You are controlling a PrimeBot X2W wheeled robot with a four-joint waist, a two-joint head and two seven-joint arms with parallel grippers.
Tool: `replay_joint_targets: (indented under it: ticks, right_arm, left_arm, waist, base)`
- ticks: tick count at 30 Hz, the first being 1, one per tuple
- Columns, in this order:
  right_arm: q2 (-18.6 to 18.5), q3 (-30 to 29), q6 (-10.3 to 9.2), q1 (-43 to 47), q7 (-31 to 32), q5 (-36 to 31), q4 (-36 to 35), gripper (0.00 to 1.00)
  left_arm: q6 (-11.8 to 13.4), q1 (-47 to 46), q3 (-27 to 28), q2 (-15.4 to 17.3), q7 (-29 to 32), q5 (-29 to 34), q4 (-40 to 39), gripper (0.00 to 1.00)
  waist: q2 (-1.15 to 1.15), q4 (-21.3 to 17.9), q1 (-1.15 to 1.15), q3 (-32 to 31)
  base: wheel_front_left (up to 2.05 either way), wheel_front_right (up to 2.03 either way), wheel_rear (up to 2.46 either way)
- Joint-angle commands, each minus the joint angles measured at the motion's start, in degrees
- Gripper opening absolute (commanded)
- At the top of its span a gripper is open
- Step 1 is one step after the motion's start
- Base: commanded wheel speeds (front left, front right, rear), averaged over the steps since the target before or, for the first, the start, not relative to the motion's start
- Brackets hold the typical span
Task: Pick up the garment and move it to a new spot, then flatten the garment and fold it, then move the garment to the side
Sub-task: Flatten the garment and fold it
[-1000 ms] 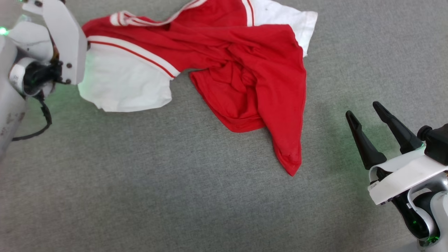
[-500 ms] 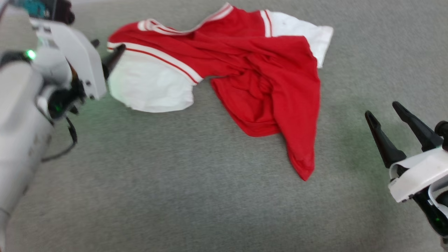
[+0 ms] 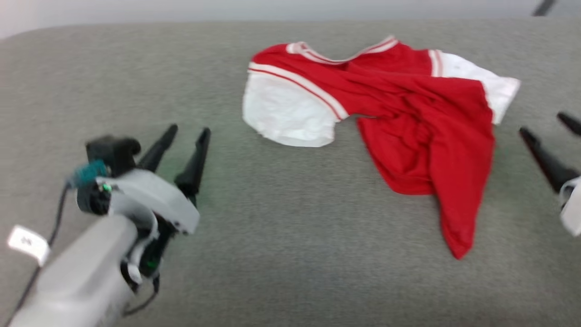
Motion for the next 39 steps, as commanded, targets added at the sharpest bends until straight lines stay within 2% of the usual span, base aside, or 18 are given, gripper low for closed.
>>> replay_joint_targets:
  ticks: [1,3,6,10,16,19,25,29,30,31,35,39]
  right_arm:
    - [-1.31,0.85,-0.06,-2.39,1.88,1.06,0.69,1.00]
    - [-3.88,2.50,-0.06,-6.56,4.90,2.53,2.43,1.00]
    - [-7.37,5.39,-0.06,-13.15,9.73,4.84,5.83,1.00]
    - [-11.71,8.70,-0.06,-21.75,15.62,8.16,11.31,1.00]
    - [-18.21,13.47,-0.06,-31.27,23.83,10.50,19.08,1.00]
    - [-19.79,15.84,-0.05,-34.54,26.06,11.38,20.93,1.00]
    - [-20.88,21.05,-0.06,-38.24,29.68,14.54,23.54,1.00]
    - [-19.48,24.89,0.00,-38.00,30.25,16.04,24.69,1.00]
    - [-18.93,25.53,0.00,-37.92,29.98,16.52,24.99,0.60]
    - [-18.35,26.41,0.03,-37.88,30.08,17.20,25.09,0.00]
    - [-17.89,28.23,0.09,-39.18,29.37,18.65,25.59,0.00]
    - [-18.14,29.75,0.07,-41.42,28.68,19.77,25.50,0.00]
  left_arm:
    - [1.43,2.26,1.17,-0.26,-0.49,1.67,-2.35,1.00]
    - [3.99,5.09,4.88,-1.35,-0.68,4.94,-6.74,1.00]
    - [6.31,10.76,10.48,-3.24,-0.57,11.42,-12.87,1.00]
    - [6.90,15.15,15.57,-6.81,-0.62,19.30,-18.86,1.00]
    - [3.64,17.19,18.40,-11.77,-0.61,25.95,-20.90,1.00]
    - [1.78,17.06,19.40,-13.46,-0.61,27.81,-20.62,1.00]
    - [-1.57,16.01,22.27,-15.77,-0.62,30.52,-19.82,1.00]
    - [-3.86,15.13,23.55,-16.25,-0.62,30.54,-19.71,1.00]
    - [-4.75,14.58,23.70,-16.27,-0.62,29.89,-19.74,1.00]
    - [-5.47,13.70,23.86,-15.63,-0.54,29.84,-19.74,1.00]
    - [-7.96,7.48,23.51,-12.83,3.34,29.98,-20.45,1.00]
    - [-10.15,-2.81,21.79,-10.93,15.00,24.77,-19.33,1.00]
  waist:
    - [0.00,5.15,0.00,-0.91]
    - [0.00,7.11,0.00,-0.02]
    - [0.00,9.88,0.00,2.01]
    - [0.00,13.98,0.00,5.79]
    - [0.00,19.50,0.00,11.74]
    - [0.00,21.16,0.00,14.29]
    - [0.00,22.17,0.00,16.66]
    - [0.00,21.66,0.00,16.78]
    - [0.00,21.43,0.00,16.76]
    - [0.00,21.13,0.00,16.77]
    - [0.00,19.80,0.00,16.99]
    - [0.00,18.52,0.00,17.57]
  base:
    - [0.00,0.00,0.00]
    - [0.00,0.00,0.00]
    - [0.00,0.00,0.00]
    - [0.00,0.00,0.00]
    - [0.00,0.00,0.00]
    - [0.00,0.00,0.00]
    - [0.00,0.00,0.00]
    - [0.00,0.00,0.00]
    - [0.00,0.00,0.00]
    - [0.00,0.00,0.00]
    - [0.00,0.00,0.00]
    - [0.00,0.00,0.00]
